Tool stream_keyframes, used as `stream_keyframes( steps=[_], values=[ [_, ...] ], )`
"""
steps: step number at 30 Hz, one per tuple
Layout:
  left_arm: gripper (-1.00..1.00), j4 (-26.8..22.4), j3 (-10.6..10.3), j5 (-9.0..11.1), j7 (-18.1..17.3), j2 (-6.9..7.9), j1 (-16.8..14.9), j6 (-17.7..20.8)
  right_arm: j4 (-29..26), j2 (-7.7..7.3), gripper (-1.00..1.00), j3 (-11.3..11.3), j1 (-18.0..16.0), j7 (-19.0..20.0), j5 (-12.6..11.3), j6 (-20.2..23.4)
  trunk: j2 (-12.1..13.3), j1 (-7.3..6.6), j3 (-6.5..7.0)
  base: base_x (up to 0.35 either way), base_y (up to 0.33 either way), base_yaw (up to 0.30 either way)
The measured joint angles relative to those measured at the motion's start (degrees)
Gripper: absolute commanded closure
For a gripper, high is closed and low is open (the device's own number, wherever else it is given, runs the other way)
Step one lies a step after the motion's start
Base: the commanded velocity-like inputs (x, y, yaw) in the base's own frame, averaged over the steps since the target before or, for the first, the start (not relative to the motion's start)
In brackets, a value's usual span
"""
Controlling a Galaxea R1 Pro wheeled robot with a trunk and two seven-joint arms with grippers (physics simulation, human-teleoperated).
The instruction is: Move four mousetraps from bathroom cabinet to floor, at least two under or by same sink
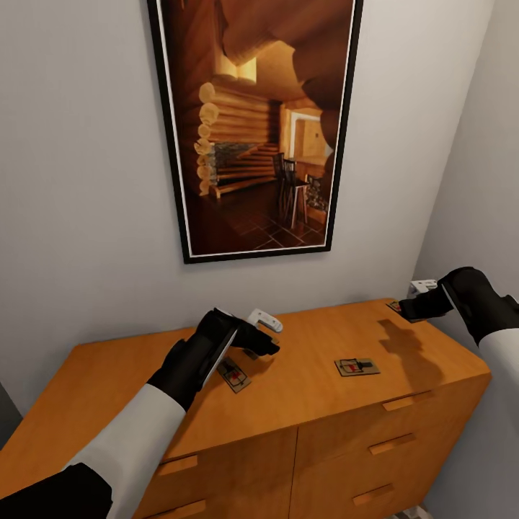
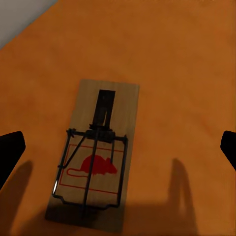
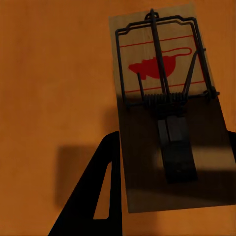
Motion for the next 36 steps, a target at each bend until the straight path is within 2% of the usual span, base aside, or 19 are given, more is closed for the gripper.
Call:
stream_keyframes(
  steps=[36],
  values=[
    [-1.00,0.70,0.01,0.05,0.02,-0.08,0.02,-0.18,0.00,-0.08,1.00,-0.03,0.00,0.08,-0.13,0.01,0.00,0.00,0.00,0.000,0.000,0.000]
  ],
)
